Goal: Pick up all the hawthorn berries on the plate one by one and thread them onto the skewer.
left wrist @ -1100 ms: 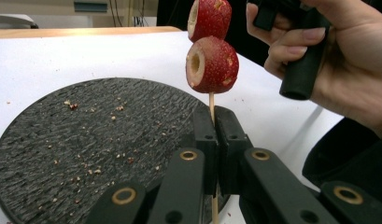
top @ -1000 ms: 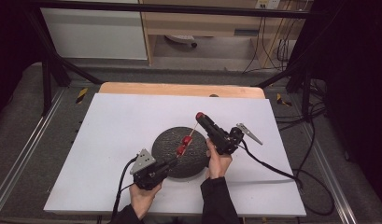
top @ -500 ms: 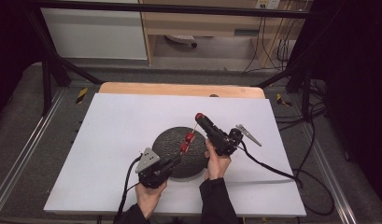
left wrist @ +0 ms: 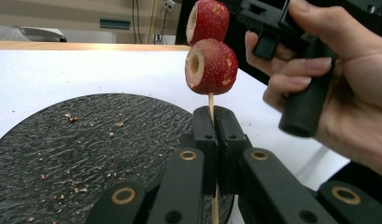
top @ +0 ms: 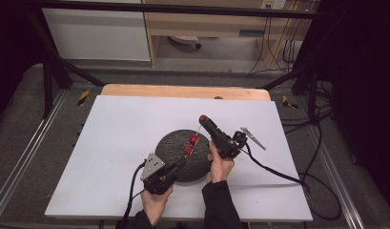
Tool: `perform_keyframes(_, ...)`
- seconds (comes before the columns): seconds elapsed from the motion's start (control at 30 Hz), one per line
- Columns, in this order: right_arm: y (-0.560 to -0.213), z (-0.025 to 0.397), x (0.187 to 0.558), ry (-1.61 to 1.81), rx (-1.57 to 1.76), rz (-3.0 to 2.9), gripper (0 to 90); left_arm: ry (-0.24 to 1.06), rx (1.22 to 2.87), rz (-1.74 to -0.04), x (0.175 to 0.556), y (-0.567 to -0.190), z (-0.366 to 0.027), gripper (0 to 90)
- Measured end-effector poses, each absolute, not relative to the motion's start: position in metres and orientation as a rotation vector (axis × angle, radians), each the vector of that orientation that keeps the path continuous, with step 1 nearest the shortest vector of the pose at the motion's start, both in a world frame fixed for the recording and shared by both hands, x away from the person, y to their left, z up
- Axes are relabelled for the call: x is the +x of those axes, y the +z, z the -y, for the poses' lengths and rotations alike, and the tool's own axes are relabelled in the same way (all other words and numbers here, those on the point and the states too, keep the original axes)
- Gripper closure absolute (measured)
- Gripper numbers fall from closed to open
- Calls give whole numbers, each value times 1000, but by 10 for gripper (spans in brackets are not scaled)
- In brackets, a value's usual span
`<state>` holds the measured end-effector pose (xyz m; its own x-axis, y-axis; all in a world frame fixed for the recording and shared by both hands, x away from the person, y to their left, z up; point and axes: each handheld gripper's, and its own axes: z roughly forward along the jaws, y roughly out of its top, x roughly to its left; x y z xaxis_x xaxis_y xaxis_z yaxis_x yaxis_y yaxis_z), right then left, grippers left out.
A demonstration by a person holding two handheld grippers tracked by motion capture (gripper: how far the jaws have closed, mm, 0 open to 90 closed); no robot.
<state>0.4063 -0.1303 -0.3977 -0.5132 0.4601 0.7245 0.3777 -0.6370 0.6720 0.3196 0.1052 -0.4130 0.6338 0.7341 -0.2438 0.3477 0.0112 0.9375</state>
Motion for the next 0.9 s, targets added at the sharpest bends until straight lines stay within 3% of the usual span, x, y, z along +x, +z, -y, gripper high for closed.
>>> perform_keyframes(0.7, -404, 126, 398, 2303, 1492, -1385, 632, 335, 1589, -936, 335, -408, -103, 882)
perform_keyframes(0.9, -397, 134, 397, 2209, 1450, -1441, 494, 333, 1602, -943, 336, -410, -112, 882)
